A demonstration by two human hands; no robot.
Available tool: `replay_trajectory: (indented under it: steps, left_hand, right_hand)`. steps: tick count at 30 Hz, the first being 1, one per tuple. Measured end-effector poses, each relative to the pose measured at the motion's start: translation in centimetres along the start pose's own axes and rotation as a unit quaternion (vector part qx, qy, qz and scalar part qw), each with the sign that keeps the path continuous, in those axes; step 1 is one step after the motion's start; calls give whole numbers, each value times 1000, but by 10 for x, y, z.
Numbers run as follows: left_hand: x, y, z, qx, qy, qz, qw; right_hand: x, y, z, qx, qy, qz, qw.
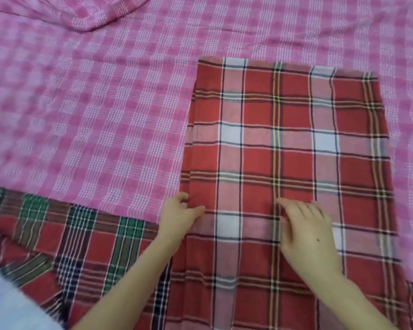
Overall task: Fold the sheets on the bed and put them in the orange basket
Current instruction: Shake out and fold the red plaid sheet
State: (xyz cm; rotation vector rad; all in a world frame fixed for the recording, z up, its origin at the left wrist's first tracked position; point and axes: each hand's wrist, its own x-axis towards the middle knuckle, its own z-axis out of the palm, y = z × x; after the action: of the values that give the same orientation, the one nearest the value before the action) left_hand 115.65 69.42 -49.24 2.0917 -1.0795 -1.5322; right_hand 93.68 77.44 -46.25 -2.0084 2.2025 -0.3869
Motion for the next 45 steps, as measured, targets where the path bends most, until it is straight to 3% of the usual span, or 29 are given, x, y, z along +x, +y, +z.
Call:
replay_trajectory:
  steps: [8,12,15,18,22,25,30,36,39,43,45]
  left_hand:
    - [-75,-70,-11,80,-13,-23,996]
    - [-103,-97,-18,80,-86,-47,992]
    - [-113,-113,-31,90,-20,-10,996]
    - [-117,-120,-39,123,53,35,990]
    - [-127,-130,-27,102,44,18,994]
    - [-151,-145,-28,74,5,-8,997]
    - [-214,-199,-35,137,-97,-73,983]
    - [-227,-225,-52,144,40,-6,989]
    - [-230,-236,-47,103,41,-16,994]
    - [-251,-260,-49,106,-15,-34,994]
    - [-253,-266,-54,111,12,-28,993]
  right_hand:
    - [-108,-14,14,-33,-96,68,992]
    - [-127,-10,24,-79,-184,71,977]
    - [-136,-10,27,-85,-219,82,969]
    - [-140,-10,30,-81,-220,84,968]
    - [-139,-12,29,-96,-236,77,964]
    - [-141,-12,24,-97,-233,68,965]
    - [-186,-5,21,-97,-232,80,965]
    - [-245,4,19,-123,-216,88,965]
    - [-263,6,19,-109,-207,102,967]
    - [-296,10,14,-86,-198,108,970]
    - [-311,15,12,-81,-192,105,972]
